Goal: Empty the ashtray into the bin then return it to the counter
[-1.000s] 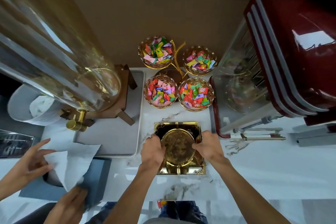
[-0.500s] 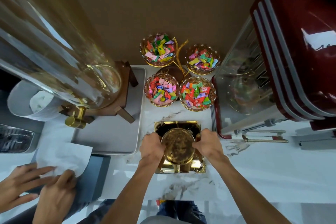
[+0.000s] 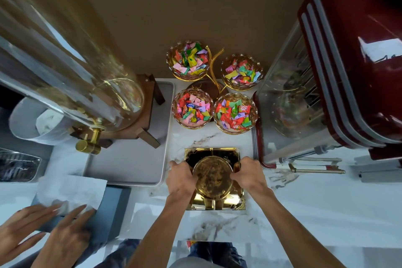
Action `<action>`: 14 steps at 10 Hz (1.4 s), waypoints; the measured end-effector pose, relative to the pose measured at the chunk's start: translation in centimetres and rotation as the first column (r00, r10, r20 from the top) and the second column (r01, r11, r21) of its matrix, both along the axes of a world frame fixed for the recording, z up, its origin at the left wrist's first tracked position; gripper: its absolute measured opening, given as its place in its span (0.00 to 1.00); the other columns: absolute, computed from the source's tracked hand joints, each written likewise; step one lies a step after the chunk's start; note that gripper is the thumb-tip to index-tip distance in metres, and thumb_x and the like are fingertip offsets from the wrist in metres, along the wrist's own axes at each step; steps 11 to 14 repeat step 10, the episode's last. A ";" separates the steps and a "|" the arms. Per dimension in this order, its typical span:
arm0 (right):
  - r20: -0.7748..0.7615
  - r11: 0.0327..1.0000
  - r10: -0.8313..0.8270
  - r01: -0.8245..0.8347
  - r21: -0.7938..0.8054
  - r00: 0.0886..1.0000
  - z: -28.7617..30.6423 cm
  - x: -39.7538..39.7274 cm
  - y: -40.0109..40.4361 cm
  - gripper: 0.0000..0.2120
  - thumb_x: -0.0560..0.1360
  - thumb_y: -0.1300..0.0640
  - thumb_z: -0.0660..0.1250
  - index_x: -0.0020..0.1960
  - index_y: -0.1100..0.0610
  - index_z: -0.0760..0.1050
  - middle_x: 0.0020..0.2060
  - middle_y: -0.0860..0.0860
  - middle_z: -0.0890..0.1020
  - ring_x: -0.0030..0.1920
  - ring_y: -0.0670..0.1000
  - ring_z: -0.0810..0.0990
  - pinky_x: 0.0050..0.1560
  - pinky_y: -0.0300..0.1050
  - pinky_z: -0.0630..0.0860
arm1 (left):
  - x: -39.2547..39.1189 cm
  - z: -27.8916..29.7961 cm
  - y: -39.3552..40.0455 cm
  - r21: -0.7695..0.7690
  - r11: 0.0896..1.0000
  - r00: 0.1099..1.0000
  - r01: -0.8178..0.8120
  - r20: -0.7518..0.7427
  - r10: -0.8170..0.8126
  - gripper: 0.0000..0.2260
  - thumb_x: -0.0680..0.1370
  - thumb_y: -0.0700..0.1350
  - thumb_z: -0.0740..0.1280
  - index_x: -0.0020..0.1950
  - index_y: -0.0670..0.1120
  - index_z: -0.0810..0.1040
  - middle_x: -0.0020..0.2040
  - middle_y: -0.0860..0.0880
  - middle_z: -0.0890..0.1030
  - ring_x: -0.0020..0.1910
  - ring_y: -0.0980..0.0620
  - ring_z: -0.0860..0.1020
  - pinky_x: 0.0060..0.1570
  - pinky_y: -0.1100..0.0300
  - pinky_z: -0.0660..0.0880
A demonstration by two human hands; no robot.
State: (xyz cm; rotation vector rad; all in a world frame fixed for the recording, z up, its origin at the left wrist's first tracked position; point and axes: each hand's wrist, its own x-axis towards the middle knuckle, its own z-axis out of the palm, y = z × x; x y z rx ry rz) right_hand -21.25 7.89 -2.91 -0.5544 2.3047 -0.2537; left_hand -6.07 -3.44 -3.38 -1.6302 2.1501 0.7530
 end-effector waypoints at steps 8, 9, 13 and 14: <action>-0.144 0.963 0.076 -0.110 -0.246 0.987 -3.5 2.8 5.3 0.28 0.82 0.45 0.65 0.75 0.58 0.66 0.66 0.59 0.74 0.66 0.58 0.73 0.65 0.53 0.76 | 3.2 -1.8 1.6 0.025 0.996 0.983 0.083 -0.164 -0.078 0.21 0.82 0.55 0.65 0.70 0.47 0.68 0.63 0.43 0.73 0.60 0.43 0.80 0.58 0.47 0.79; -0.232 0.934 0.133 -0.200 -0.297 0.964 -3.6 3.5 6.4 0.28 0.82 0.47 0.65 0.78 0.57 0.65 0.70 0.59 0.72 0.70 0.58 0.70 0.69 0.53 0.75 | 3.9 -1.6 2.7 -0.129 0.983 0.959 0.128 -0.237 -0.156 0.23 0.83 0.54 0.63 0.76 0.48 0.64 0.68 0.44 0.70 0.64 0.45 0.77 0.58 0.49 0.82; -0.375 0.884 0.204 -0.335 -0.327 0.904 -3.4 4.4 7.1 0.30 0.82 0.45 0.64 0.80 0.56 0.65 0.76 0.59 0.70 0.75 0.60 0.69 0.74 0.60 0.71 | 4.5 -0.9 4.1 -0.327 0.920 0.907 0.219 -0.280 -0.315 0.23 0.84 0.53 0.61 0.78 0.47 0.68 0.73 0.45 0.72 0.70 0.45 0.74 0.64 0.50 0.79; -0.375 0.884 0.204 -0.335 -0.327 0.904 -3.4 4.4 7.1 0.30 0.82 0.45 0.64 0.80 0.56 0.65 0.76 0.59 0.70 0.75 0.60 0.69 0.74 0.60 0.71 | 4.5 -0.9 4.1 -0.327 0.920 0.907 0.219 -0.280 -0.315 0.23 0.84 0.53 0.61 0.78 0.47 0.68 0.73 0.45 0.72 0.70 0.45 0.74 0.64 0.50 0.79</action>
